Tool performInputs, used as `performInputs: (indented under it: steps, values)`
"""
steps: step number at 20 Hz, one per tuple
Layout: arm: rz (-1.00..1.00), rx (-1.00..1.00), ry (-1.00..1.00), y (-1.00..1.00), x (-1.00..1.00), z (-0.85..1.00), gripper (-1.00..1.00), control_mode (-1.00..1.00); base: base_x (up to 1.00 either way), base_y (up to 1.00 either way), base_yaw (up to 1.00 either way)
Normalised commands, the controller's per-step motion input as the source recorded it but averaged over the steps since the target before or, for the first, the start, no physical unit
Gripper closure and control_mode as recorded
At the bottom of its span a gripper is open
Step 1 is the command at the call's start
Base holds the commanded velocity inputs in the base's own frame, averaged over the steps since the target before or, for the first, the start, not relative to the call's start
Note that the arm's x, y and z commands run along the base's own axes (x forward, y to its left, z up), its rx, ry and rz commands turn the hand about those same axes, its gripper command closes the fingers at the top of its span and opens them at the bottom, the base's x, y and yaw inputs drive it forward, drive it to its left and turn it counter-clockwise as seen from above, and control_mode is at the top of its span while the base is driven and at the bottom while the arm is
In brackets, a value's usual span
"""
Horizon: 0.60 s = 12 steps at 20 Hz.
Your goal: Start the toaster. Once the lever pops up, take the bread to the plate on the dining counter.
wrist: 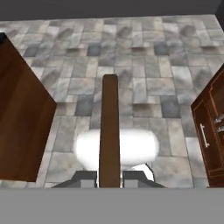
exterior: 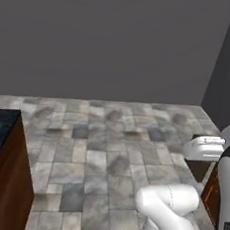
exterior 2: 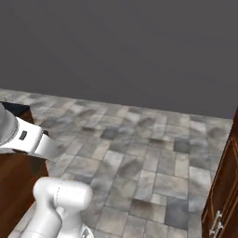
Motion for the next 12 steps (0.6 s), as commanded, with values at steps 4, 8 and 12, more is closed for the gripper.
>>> performInputs:
  steps: [4, 8, 12]
  values:
    - [0.00, 0.00, 0.00, 0.00, 0.00, 0.00, 1.00, 1.00, 1.00, -0.90, 0.00]
    - [0.00, 0.00, 0.00, 0.00, 0.00, 0.00, 1.00, 1.00, 1.00, -0.84, 0.02]
    - [0.00, 0.00, 0.00, 0.00, 0.00, 0.00, 1.00, 1.00, 1.00, -0.61, 0.14]
